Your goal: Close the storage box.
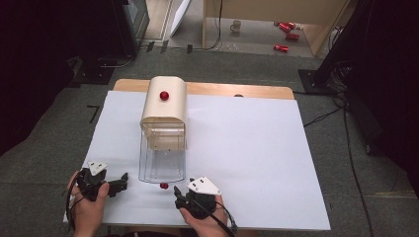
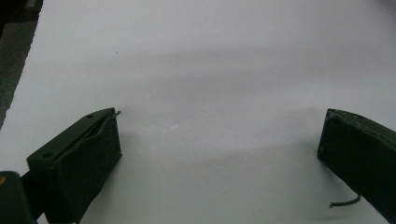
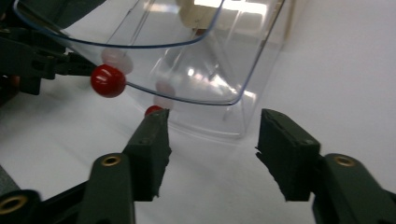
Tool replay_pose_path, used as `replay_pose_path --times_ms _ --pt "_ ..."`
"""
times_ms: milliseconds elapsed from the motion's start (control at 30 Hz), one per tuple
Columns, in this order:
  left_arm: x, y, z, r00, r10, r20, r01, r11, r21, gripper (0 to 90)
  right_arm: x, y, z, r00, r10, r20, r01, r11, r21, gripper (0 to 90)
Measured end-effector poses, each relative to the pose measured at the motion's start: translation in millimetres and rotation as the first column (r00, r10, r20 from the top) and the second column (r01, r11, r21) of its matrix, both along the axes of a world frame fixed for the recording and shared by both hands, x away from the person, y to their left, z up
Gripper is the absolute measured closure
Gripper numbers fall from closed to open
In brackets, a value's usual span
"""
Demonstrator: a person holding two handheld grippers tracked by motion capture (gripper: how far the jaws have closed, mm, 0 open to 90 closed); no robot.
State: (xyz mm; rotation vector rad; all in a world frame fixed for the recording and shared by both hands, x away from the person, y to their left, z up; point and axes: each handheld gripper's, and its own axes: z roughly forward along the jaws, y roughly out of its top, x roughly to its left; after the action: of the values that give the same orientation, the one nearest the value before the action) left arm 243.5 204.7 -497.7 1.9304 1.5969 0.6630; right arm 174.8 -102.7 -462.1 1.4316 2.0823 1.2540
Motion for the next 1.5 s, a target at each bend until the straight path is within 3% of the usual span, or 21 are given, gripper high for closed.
replay_pose_path --times_ms 233,400,833,1500 --pt "0.1 -0.2 -0.1 1.0 0.001 0.001 -0.001 1.0 -0.001 0.0 -5.3 12.1 -0.7 0.9983 0.058 -0.008 -0.057 0.998 0.012 62.7" --pt "0.2 -0.1 -0.1 1.0 0.001 0.001 -0.001 1.0 -0.001 0.0 -5.7 16.0 -0.1 0.9974 0.072 0.002 -0.072 0.997 0.016 68.1" --pt "0.2 -0.1 -0.2 1.0 0.001 0.001 -0.001 1.0 -0.001 0.0 -6.2 35.2 4.5 0.9945 0.104 0.013 -0.105 0.994 0.021 70.9" --pt "0.4 -0.2 -0.1 1.0 0.001 0.001 -0.001 1.0 -0.001 0.0 -6.2 39.3 9.3 0.9934 0.113 0.017 -0.114 0.993 0.034 78.0"
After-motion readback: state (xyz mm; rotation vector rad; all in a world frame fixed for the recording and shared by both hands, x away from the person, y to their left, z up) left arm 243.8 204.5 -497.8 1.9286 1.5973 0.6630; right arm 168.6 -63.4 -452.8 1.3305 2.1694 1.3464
